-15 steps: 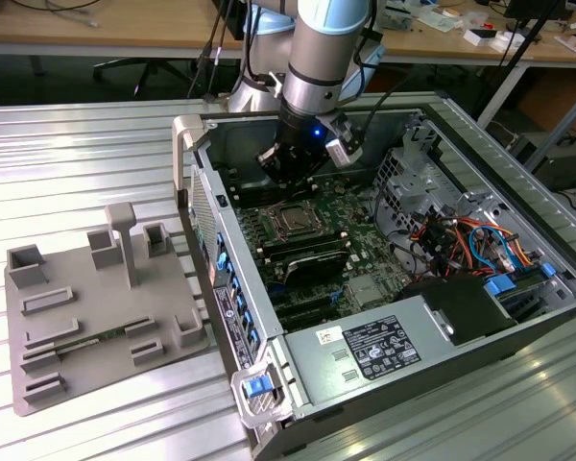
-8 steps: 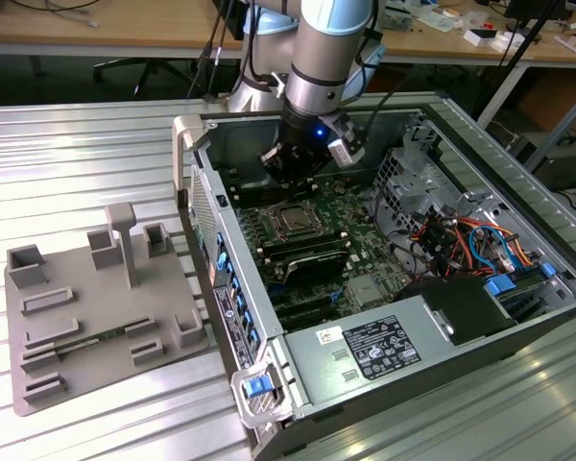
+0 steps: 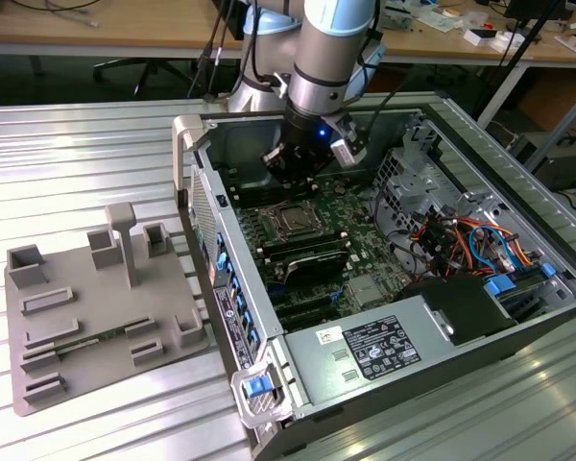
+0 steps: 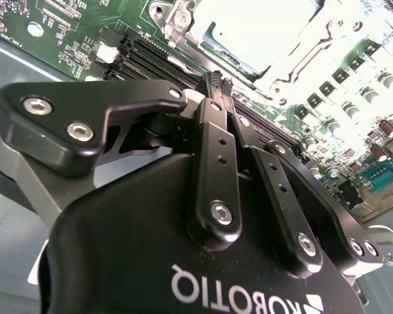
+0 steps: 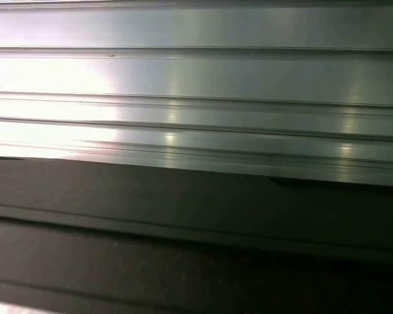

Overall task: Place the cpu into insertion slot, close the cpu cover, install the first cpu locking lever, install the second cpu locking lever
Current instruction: 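Install the first cpu locking lever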

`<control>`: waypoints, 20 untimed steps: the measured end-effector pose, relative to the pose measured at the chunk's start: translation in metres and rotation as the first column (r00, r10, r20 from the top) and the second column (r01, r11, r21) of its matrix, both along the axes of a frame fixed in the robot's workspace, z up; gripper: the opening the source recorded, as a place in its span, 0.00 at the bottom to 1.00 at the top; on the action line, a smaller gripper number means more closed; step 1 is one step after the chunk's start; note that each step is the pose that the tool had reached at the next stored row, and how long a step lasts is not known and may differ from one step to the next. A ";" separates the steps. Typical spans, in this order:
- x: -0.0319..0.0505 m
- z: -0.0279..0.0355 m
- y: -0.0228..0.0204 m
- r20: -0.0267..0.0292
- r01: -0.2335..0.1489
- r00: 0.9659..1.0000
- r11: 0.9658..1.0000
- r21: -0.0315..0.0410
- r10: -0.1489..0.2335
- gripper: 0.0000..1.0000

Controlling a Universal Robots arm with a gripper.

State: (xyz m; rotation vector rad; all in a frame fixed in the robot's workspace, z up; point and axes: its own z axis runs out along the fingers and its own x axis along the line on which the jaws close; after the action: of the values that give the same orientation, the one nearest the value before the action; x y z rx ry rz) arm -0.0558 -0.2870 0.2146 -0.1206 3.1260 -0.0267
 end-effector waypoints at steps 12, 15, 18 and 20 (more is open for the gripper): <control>0.0051 -0.0034 0.0000 0.000 -0.001 1.000 1.000 0.000 0.001 0.11; 0.0064 -0.0041 0.0000 0.000 -0.001 1.000 1.000 0.000 0.001 0.11; 0.0080 -0.0046 0.0000 0.000 -0.001 1.000 1.000 0.000 0.001 0.11; 0.0108 -0.0055 0.0000 0.000 -0.001 1.000 1.000 0.000 0.001 0.11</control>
State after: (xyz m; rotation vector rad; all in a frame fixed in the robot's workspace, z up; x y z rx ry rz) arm -0.0449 -0.2870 0.2092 -0.1218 3.1260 -0.0266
